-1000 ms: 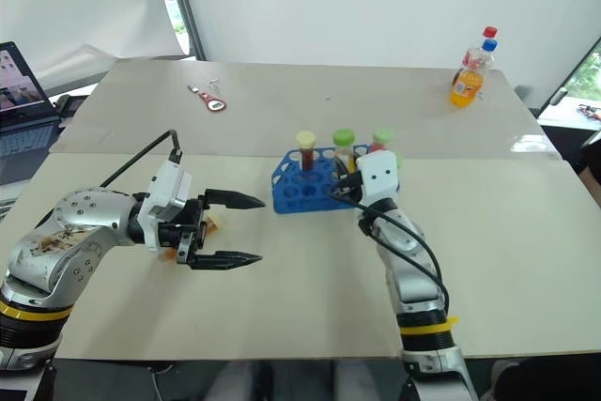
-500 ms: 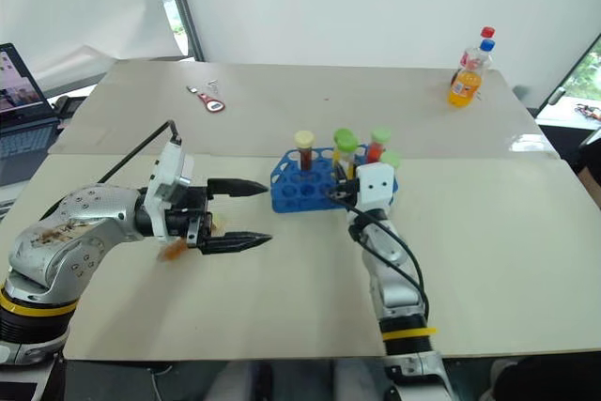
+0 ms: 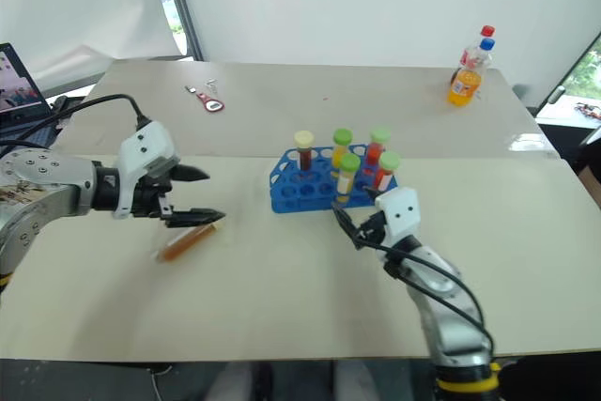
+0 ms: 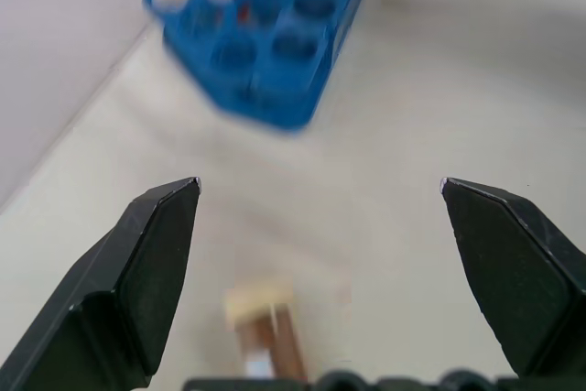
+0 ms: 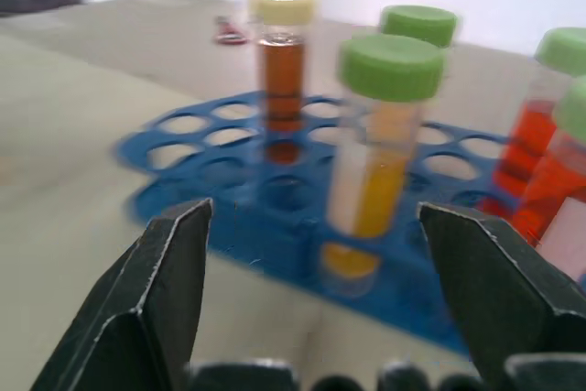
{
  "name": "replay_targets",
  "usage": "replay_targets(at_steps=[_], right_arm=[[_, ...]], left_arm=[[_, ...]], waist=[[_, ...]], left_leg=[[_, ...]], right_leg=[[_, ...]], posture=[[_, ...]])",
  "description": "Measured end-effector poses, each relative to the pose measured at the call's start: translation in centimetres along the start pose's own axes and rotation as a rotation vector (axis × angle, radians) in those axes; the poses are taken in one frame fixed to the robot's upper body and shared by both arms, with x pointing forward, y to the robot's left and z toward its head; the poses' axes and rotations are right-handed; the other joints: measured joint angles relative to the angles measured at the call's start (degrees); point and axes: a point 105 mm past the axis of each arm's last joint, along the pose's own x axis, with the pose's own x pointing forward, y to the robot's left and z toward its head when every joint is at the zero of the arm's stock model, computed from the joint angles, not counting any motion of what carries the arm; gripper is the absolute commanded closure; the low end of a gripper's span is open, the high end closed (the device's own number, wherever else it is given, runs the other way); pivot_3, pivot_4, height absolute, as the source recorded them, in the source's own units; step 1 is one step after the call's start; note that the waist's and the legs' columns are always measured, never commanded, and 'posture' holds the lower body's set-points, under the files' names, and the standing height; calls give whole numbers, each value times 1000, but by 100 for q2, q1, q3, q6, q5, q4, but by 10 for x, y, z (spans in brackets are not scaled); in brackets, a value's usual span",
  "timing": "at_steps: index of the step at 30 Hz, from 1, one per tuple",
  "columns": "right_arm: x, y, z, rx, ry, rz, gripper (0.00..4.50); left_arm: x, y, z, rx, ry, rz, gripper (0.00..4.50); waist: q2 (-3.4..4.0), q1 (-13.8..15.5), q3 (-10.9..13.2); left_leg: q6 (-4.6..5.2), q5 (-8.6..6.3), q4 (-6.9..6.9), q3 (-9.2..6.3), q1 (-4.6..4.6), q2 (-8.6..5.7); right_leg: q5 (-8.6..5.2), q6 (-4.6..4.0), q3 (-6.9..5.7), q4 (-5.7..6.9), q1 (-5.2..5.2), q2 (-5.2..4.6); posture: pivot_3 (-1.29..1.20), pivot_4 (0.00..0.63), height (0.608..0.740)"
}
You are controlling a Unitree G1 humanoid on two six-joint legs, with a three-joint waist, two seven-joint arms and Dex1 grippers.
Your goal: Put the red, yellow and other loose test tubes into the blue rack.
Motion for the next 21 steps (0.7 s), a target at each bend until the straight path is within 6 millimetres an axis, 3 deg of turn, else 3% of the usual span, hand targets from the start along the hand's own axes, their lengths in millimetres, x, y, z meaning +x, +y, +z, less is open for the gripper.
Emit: replay_targets(at_steps=[5,13,21], right_arm=[[-13,32,18,-1,103,308,546],[-4,42,49,-40,138,472,546],[-16,57,58,-12,179,599,546]], left_arm=[[8,2,-20,-92,153,-29,0],[29,21,-44,-157,307,-10,0],[43,30,-53,-170,389,-16,0]], waist=[[-7,34,3],[-8,87,4],[-11,161,5]], left_leg=[[6,5,7,-2,5,0],[10,8,7,-11,-17,-7],[14,6,15,-13,-33,-8]], right_leg=[[-3,-4,0,8,7,7],[-3,-4,1,-1,-4,8],[-3,-2,-2,-6,-10,4]], posture=[[0,150,740],[0,150,740],[0,150,740]])
